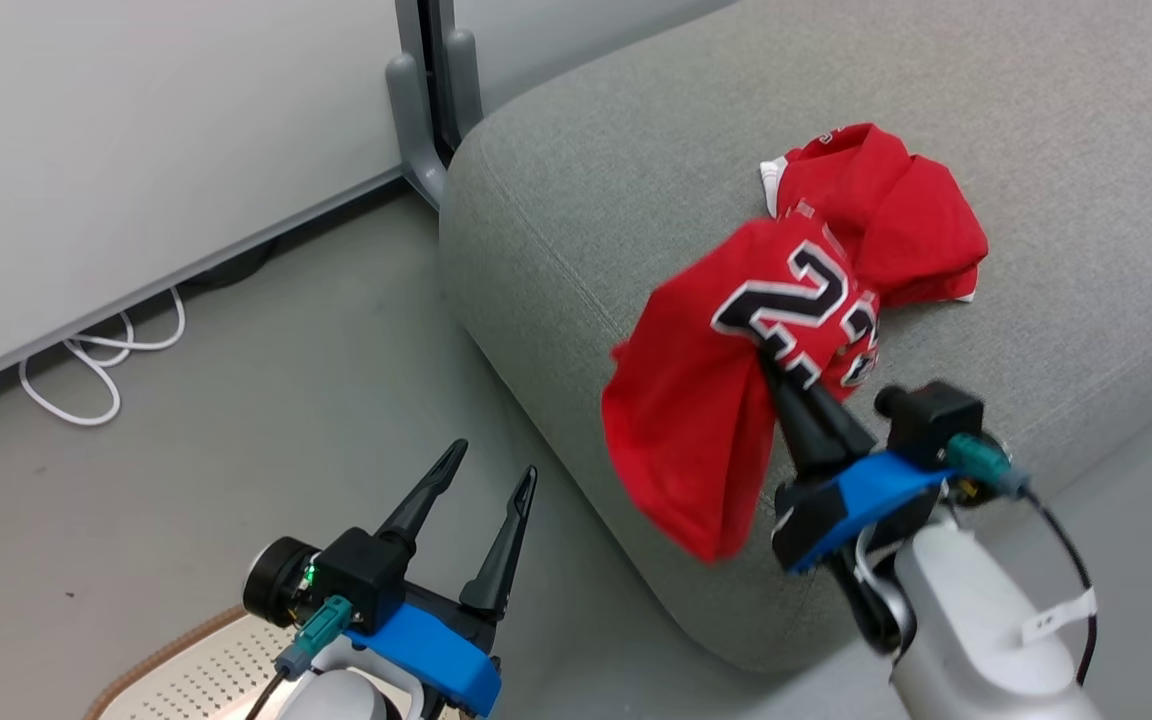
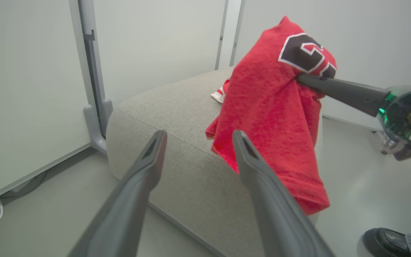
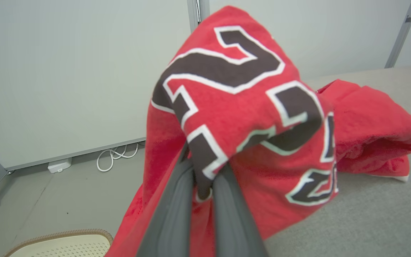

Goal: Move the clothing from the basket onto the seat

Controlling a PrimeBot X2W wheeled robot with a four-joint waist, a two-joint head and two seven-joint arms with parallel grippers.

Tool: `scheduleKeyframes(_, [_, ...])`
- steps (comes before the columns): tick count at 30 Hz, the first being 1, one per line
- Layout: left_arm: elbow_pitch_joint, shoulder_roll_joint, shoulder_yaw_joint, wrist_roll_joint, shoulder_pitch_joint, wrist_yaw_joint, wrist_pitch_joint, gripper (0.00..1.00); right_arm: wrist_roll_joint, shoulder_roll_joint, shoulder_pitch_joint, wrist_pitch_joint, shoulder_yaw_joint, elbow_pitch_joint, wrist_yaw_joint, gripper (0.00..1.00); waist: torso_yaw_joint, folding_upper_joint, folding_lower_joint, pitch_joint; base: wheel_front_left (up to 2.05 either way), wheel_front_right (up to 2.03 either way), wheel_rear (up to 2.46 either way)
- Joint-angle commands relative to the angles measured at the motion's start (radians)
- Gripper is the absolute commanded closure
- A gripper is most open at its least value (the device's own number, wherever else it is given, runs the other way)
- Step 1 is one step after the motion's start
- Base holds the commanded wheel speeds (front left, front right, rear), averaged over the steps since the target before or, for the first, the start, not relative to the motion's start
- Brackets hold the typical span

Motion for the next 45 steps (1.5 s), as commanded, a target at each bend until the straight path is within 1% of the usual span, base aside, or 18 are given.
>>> scheduleKeyframes(1, [-0.006,0.012,-0.005,0.007,-0.027,-0.008,-0.005,0.0,0.01,0.0,-0.044,-0.007,-0.016,-0.01,0.001,1.0,-0.005,0.0,0.0,0.023,0.0,0.0,0.0])
scheduleKeyframes(7, [-0.027,0.048,-0.029,0.017,-0.068,-0.008,-0.005,0.0,0.013,0.001,-0.174,0.016,-0.116,-0.022,0.001,1.0,0.008,0.0,0.0,0.099,0.0,0.0,0.0])
scheduleKeyframes(10, [-0.04,0.07,-0.032,0.024,-0.087,-0.008,-0.005,0.0,0.031,-0.016,-0.25,0.035,-0.169,-0.037,0.001,1.0,0.013,0.0,0.0,0.149,0.0,0.0,0.0])
scheduleKeyframes(15, [-0.081,0.109,-0.032,0.043,-0.123,-0.008,-0.005,0.0,0.049,-0.068,-0.39,0.061,-0.301,-0.047,0.001,1.0,0.025,0.0,0.0,0.248,0.0,0.0,0.0])
scheduleKeyframes(18, [-0.11,0.135,-0.044,0.058,-0.149,-0.008,-0.005,0.0,-0.003,-0.122,-0.46,0.075,-0.364,-0.058,0.001,1.0,0.043,0.0,0.0,0.306,0.0,0.0,0.0])
scheduleKeyframes(23, [-0.158,0.178,-0.052,0.075,-0.199,-0.005,0.014,0.0,-0.068,-0.17,-0.537,0.086,-0.472,-0.071,0.001,1.0,0.067,0.0,0.0,0.395,0.0,0.0,0.0])
scheduleKeyframes(28, [-0.228,0.208,-0.054,0.094,-0.245,-0.003,0.049,0.0,-0.092,-0.178,-0.563,0.072,-0.579,-0.04,0.001,1.0,0.09,0.0,0.0,0.475,0.0,0.0,0.0])
scheduleKeyframes(33, [-0.304,0.237,-0.051,0.11,-0.256,0.005,0.078,0.0,-0.114,-0.155,-0.552,0.045,-0.634,0.036,0.001,1.0,0.098,0.0,0.0,0.529,0.0,0.0,0.0])
scheduleKeyframes(38, [-0.357,0.262,-0.045,0.111,-0.233,0.018,0.101,0.0,-0.135,-0.135,-0.56,0.023,-0.664,0.138,0.001,1.0,0.098,0.0,0.0,0.553,0.0,0.0,0.0])
scheduleKeyframes(39, [-0.357,0.262,-0.045,0.111,-0.233,0.018,0.101,0.0,-0.135,-0.135,-0.56,0.023,-0.664,0.138,0.001,1.0,0.098,0.0,0.0,0.553,0.0,0.0,0.0])
scheduleKeyframes(45, [-0.393,0.28,-0.037,0.101,-0.214,0.035,0.113,0.0,-0.164,-0.122,-0.574,0.001,-0.677,0.231,0.001,1.0,0.096,0.0,0.0,0.556,0.0,0.0,0.0])
